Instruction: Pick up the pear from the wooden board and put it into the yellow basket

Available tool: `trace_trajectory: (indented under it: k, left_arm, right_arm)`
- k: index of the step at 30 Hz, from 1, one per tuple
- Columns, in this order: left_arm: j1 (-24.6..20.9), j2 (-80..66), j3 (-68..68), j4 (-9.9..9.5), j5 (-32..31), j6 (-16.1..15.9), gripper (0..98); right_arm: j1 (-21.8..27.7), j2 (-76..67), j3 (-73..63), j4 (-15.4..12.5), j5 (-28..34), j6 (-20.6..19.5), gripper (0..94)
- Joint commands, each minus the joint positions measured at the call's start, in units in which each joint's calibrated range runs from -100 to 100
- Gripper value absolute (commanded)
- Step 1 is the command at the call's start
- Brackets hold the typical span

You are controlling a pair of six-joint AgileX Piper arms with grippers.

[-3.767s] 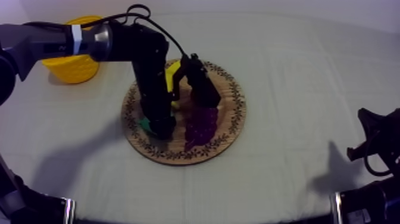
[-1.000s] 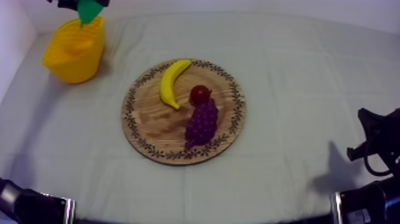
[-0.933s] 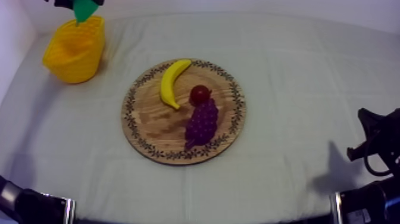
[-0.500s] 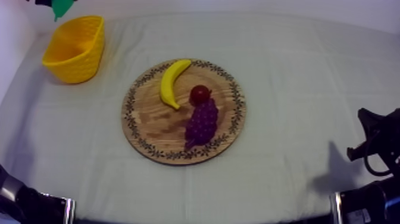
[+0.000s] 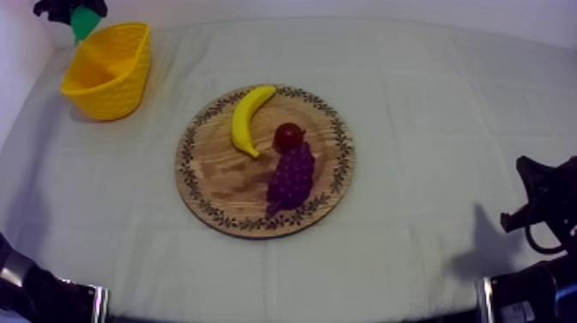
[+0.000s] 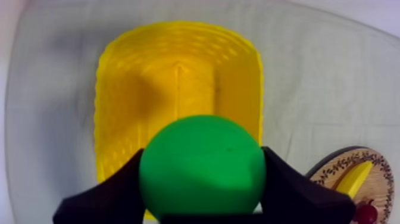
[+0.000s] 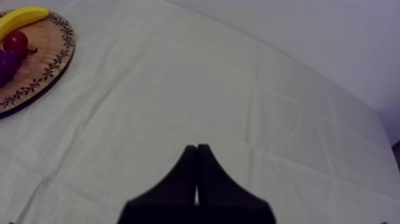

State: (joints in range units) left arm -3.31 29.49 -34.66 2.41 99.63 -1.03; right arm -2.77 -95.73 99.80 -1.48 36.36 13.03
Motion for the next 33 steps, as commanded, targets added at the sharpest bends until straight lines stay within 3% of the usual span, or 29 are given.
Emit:
trace_trajectory:
  k: [1,14,33]
  left_arm:
    - [-0.14,0.78,0.41,0.03,-0.28,-0.17,39.7]
    - [-1.27,8.23,3.52,-0.11,-4.60,-1.49,39.5]
    - [-1.91,17.04,0.65,0.79,-6.09,-3.12,42.9]
  right_arm:
    - [0.01,-0.03,-0.02,-0.01,0.02,-0.02,0.4]
    - [0.01,-0.03,-0.02,-0.01,0.02,-0.02,0.4]
    - [0.01,-0.03,-0.02,-0.01,0.02,-0.02,0.4]
